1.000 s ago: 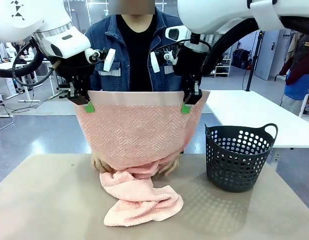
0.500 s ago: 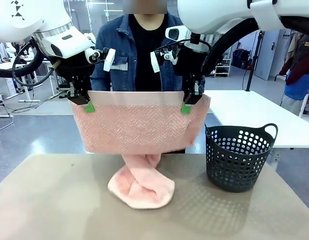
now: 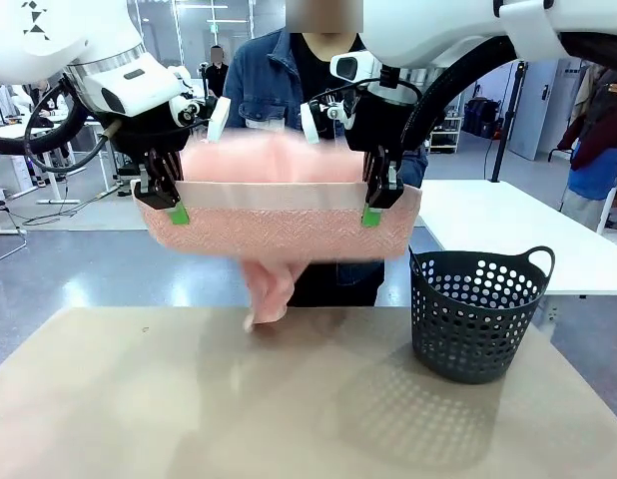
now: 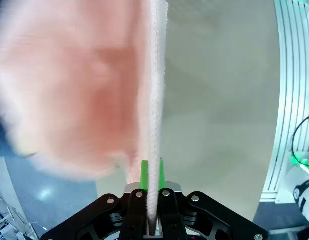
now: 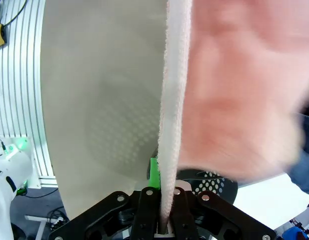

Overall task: Fold the towel.
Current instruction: Release the end of the 100 cm Hotel Towel you were holding and grab the top end of the folded side.

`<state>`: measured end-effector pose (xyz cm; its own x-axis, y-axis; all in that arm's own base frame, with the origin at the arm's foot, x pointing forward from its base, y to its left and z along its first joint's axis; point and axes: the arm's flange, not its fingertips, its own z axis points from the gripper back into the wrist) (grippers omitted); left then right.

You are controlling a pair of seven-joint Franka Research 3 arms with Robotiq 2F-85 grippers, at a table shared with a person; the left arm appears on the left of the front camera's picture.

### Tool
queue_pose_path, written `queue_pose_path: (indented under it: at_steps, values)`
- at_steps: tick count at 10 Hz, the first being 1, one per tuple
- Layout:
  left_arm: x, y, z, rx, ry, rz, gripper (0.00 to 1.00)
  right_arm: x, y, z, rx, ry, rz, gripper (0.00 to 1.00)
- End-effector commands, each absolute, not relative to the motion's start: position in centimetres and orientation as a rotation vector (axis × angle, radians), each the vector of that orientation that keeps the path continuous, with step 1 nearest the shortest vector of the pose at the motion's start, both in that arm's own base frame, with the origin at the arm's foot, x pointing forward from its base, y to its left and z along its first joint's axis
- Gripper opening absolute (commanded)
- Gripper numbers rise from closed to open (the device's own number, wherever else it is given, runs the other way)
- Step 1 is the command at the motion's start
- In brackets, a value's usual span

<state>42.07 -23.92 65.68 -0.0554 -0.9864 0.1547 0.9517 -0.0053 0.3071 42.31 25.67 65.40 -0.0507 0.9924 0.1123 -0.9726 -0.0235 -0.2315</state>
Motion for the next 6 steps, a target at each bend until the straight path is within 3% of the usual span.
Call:
queue_pose_path:
  at_steps: [1,6]
  values:
    - [42.01,-23.87,65.79,0.118,-0.376,-1.584,0.0,42.36,25.68,65.55,-0.092,-0.278,1.598,0.0]
    - [42.01,-23.87,65.79,0.118,-0.376,-1.584,0.0,42.36,25.68,65.55,-0.092,-0.278,1.598,0.0]
